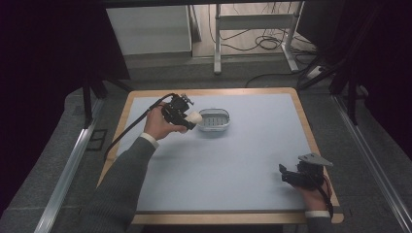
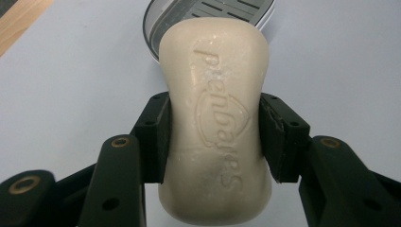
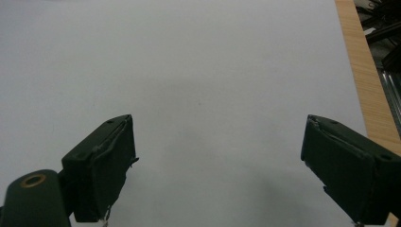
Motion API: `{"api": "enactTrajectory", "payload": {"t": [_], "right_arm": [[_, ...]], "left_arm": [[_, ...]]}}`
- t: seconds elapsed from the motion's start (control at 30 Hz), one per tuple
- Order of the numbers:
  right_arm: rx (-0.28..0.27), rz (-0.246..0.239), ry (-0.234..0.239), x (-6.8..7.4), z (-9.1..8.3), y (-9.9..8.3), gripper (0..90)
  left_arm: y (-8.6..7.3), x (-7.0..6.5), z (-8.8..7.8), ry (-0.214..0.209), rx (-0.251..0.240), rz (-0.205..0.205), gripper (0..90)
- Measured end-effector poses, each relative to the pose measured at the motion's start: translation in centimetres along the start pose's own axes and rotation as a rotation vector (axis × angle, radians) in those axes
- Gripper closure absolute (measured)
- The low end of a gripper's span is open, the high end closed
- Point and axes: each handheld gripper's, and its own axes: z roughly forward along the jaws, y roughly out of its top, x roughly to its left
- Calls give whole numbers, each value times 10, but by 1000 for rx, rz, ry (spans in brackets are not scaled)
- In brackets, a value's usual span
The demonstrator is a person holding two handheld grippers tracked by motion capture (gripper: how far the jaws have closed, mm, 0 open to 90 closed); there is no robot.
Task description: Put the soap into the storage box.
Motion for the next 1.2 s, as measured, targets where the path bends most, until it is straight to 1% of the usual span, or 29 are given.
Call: {"api": "enactTrajectory", "payload": {"t": [0.1, 0.17, 0.2, 0.27, 0.3, 0.37, 0.43, 0.5, 0.53, 0.63, 0.73, 0.77, 0.8, 0.83, 0.9, 0.97, 1.07, 1.1, 1.17, 1.2], "right_arm": [[3, 0, 2, 0, 0, 0, 105], [5, 1, 4, 0, 1, 0, 105], [6, -1, 4, 1, 2, -1, 105], [7, -5, 2, 1, 2, -1, 105], [6, -6, 3, 1, 2, 0, 105], [5, -5, 4, 2, 2, -1, 105], [8, -6, 6, 2, 2, -1, 105], [9, -7, 6, 2, 3, -1, 105], [9, -6, 6, 2, 3, -1, 105], [8, -3, 6, 1, 2, -1, 105], [6, -1, 4, 0, 2, -1, 105], [7, -2, 3, 0, 2, -1, 105], [8, -2, 3, 0, 2, -1, 105], [8, -2, 3, -1, 2, -1, 105], [10, -1, 3, -1, 3, -2, 105], [11, -1, 3, -1, 3, -2, 105], [11, 1, 3, -1, 3, -2, 105], [11, 1, 3, -1, 3, -2, 105], [11, 3, 3, -2, 3, -2, 105], [12, 1, 4, -2, 3, -2, 105]], "left_arm": [[3, 0, 2, 11, 12, 13, 496], [9, 0, 3, 19, 27, 27, 496], [12, 0, 4, 18, 21, 26, 496], [17, 1, 5, 0, 12, 22, 496], [20, 0, 7, 1, 16, 26, 496], [26, -1, 11, 17, 32, 45, 496], [29, -2, 13, 10, 29, 51, 496], [32, -2, 14, -15, 14, 44, 496], [33, -2, 16, -19, 14, 38, 496], [37, -2, 18, 14, 39, 63, 496], [42, -3, 18, 15, 49, 79, 496], [44, -3, 18, 14, 44, 76, 496], [45, -2, 18, 1, 41, 77, 496], [46, -3, 19, -1, 41, 78, 496], [49, -4, 21, 18, 53, 95, 496], [52, -4, 24, 12, 54, 97, 496], [55, -6, 26, 21, 60, 114, 496], [57, -7, 27, 18, 52, 114, 496], [59, -6, 29, -5, 39, 113, 496], [59, -6, 30, -10, 39, 112, 496]]}}
